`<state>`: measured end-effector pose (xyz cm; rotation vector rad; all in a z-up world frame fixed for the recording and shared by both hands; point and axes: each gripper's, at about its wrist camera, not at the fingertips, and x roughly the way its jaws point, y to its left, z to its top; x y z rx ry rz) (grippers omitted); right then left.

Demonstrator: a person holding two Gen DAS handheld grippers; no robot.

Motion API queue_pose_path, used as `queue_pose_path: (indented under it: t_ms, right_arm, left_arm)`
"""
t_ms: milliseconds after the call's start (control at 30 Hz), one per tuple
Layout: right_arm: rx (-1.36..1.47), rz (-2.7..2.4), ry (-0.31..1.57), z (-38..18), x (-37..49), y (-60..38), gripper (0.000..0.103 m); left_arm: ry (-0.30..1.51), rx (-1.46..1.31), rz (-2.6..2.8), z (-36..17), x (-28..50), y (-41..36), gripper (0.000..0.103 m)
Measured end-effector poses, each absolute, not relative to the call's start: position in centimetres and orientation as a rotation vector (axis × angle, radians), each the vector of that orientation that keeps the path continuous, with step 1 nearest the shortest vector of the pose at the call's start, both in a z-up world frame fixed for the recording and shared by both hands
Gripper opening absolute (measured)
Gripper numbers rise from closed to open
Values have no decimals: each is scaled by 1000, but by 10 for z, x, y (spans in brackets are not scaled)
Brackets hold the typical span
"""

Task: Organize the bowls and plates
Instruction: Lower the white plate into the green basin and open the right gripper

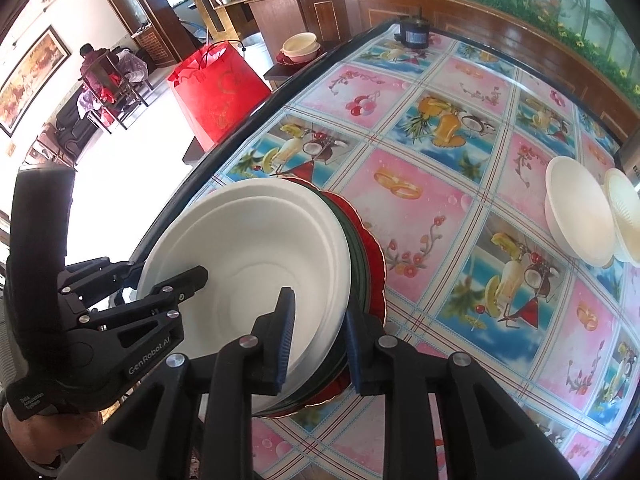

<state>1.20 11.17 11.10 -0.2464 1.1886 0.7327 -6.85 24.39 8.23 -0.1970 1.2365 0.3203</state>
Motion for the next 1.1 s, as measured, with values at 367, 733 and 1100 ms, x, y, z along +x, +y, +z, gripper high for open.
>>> queue_pose_path:
  t_ms: [367, 733, 1100]
  right_arm:
    - [-256, 741, 1193, 108, 12, 116, 33]
    - [-263, 742, 1186, 110, 10, 116, 33]
    - [-250, 743, 1177, 114, 10, 111, 37]
  left_arm:
    - [1227, -197, 323, 86, -66, 247, 26]
    - [1200, -186, 326, 93, -68, 249, 26]
    - [1162, -194, 331, 106, -70, 253, 39]
